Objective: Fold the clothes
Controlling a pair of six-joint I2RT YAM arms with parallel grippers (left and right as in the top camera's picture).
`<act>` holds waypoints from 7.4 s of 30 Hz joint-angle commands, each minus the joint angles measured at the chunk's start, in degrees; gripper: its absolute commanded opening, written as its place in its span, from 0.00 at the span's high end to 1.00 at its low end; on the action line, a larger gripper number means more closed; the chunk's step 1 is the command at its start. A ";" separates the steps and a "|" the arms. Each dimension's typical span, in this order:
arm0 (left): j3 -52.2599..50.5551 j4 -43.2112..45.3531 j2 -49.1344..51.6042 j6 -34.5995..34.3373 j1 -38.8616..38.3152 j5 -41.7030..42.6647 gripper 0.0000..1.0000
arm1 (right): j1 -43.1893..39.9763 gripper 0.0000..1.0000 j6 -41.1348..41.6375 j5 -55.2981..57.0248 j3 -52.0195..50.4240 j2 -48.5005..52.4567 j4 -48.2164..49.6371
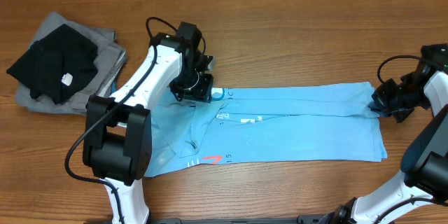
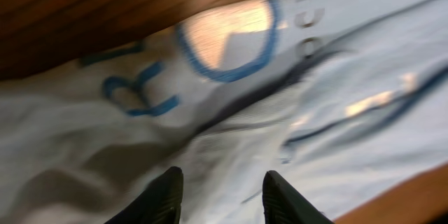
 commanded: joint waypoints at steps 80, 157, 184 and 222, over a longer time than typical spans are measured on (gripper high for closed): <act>0.20 -18.03 0.39 12.35 -11.19 14.49 0.96 | -1.29 0.93 0.26 -2.21 1.51 -1.99 1.38; 2.27 -28.79 -3.89 -4.76 -5.95 -9.05 0.75 | -3.13 0.52 -1.90 -11.87 10.05 -4.57 -4.61; -25.18 17.94 -6.86 -7.43 12.94 -19.32 0.96 | 8.72 0.51 -1.73 -6.49 10.82 -9.20 -7.67; -24.61 17.62 -6.60 -7.15 21.33 -15.13 0.94 | 4.85 0.96 20.13 13.75 -18.49 -4.52 16.68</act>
